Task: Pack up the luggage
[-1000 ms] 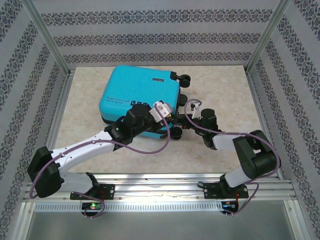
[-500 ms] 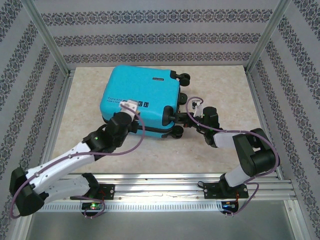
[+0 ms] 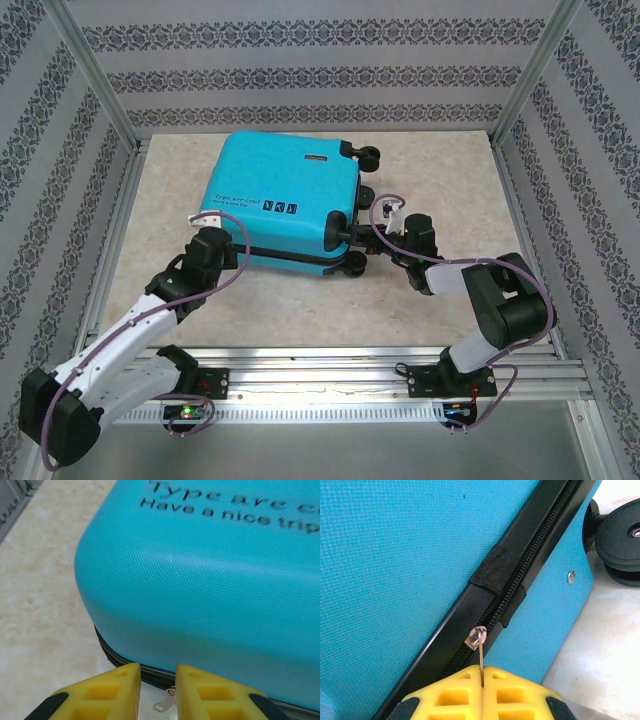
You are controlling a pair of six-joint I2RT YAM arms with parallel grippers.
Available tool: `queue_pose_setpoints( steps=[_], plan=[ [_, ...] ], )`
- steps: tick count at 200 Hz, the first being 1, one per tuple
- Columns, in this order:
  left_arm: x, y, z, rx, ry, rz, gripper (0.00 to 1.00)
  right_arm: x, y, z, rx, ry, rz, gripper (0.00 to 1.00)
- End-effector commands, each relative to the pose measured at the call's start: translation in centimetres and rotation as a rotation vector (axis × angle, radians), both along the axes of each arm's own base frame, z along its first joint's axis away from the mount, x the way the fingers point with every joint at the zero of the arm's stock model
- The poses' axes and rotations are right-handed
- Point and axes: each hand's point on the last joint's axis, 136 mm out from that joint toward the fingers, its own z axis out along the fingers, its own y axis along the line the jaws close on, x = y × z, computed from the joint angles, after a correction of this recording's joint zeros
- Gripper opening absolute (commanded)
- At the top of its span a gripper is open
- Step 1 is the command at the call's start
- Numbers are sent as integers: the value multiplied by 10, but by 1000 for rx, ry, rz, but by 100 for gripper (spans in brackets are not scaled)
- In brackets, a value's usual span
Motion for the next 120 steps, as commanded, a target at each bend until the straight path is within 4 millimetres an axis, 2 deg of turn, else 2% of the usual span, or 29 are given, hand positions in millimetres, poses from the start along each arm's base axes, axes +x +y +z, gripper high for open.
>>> queue_pose_setpoints(
  steps=[1, 52, 90, 120],
  plan=[
    [20, -8, 9, -73, -32, -18, 25, 2, 16, 23, 16, -105, 41, 0],
    [70, 3, 16, -94, -55, -36, 25, -6, 27, 24, 11, -114, 81, 0],
    [114, 3, 11, -107, -35, -75, 24, -10, 33, 27, 5, -129, 99, 0],
    [153, 21, 13, -97, -43, -59, 23, -14, 39, 28, -3, -134, 117, 0]
  ],
)
